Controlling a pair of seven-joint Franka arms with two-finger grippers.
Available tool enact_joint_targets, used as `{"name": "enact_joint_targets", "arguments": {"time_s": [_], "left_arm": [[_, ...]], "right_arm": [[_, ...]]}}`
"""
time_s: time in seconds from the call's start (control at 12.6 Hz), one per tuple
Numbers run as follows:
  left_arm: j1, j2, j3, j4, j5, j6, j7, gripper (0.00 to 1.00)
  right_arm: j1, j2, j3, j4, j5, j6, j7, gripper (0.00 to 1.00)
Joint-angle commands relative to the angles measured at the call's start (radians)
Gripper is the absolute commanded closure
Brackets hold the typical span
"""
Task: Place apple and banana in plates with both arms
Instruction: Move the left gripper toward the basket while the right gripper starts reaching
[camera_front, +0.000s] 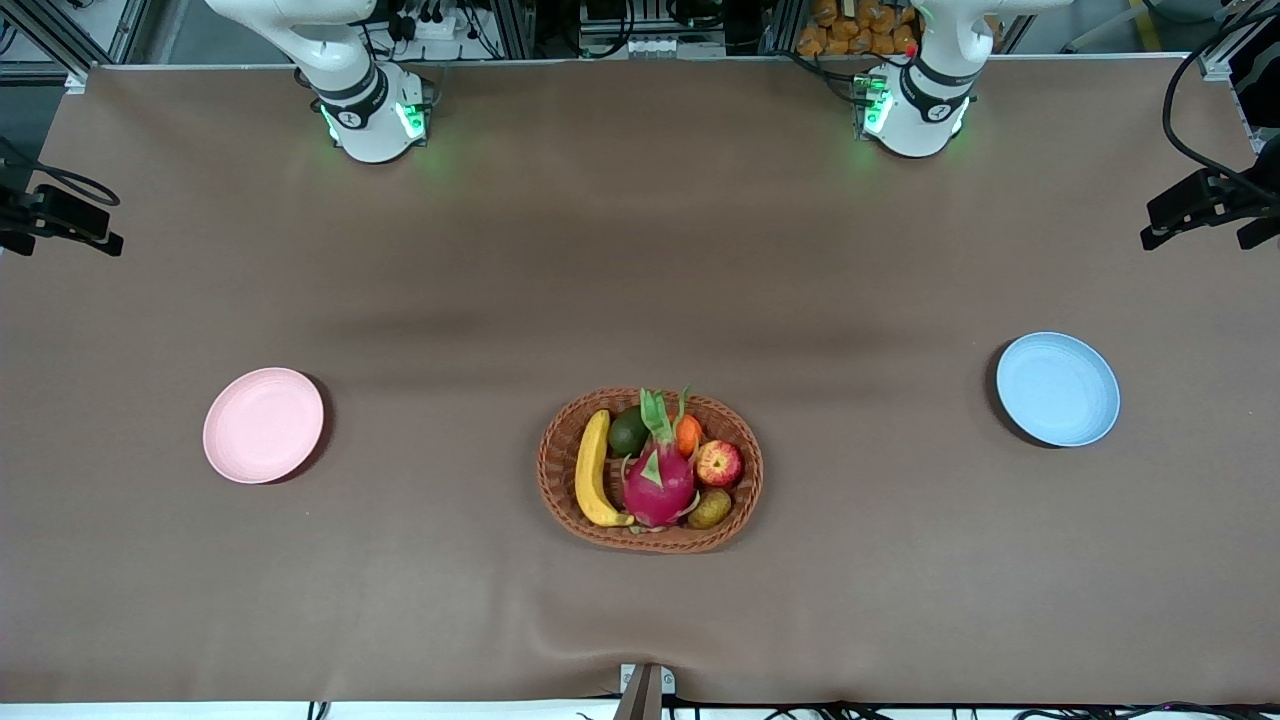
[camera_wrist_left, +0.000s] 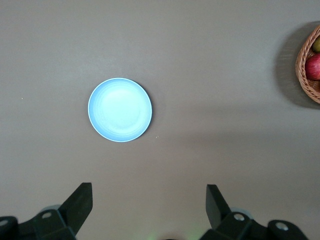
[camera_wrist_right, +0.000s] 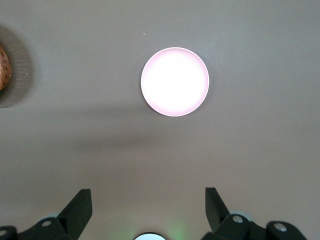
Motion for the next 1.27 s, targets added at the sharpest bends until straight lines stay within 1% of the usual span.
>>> {"name": "enact_joint_targets", "arguments": {"time_s": [0.0,0.24,0.48,0.56,0.71,0.87,1.11,1.19], "left_arm": [[-0.010,-0.001,0.012,0.005,-0.006,0.003,0.013,0.00],[-0.011,0.005,0.012,0.007,-0.008,0.003,0.011,0.00],[-0.005,0.020,0.002,0.014,-0.012,0.003,0.011,0.00],[-0.014,0.045,0.002,0.039,-0.015,0.003,0.004,0.00],[-0.023,0.079,-0.002,0.044,-0.014,0.005,-0.001,0.00],[-0.056,0.129,-0.015,0.047,-0.012,0.018,-0.009,0.00],[-0.068,0.192,-0.022,0.044,-0.015,0.103,0.004,0.00],[-0.071,0.229,-0.024,0.044,-0.014,0.124,0.007,0.00]], "right_arm": [[-0.011,-0.004,0.012,-0.005,-0.020,0.002,0.005,0.00],[-0.017,-0.002,0.012,-0.005,-0.020,0.002,0.005,0.00],[-0.019,0.005,0.010,-0.029,-0.018,0.021,0.007,0.00],[-0.017,0.005,0.010,-0.035,-0.018,0.025,0.007,0.00],[-0.013,0.007,0.010,-0.041,-0.017,0.025,0.007,0.00],[-0.016,0.013,0.012,-0.040,-0.012,0.027,0.007,0.00],[-0.017,0.021,0.012,-0.041,-0.003,0.027,0.008,0.00],[-0.017,0.022,0.012,-0.041,-0.003,0.029,0.007,0.00]]}}
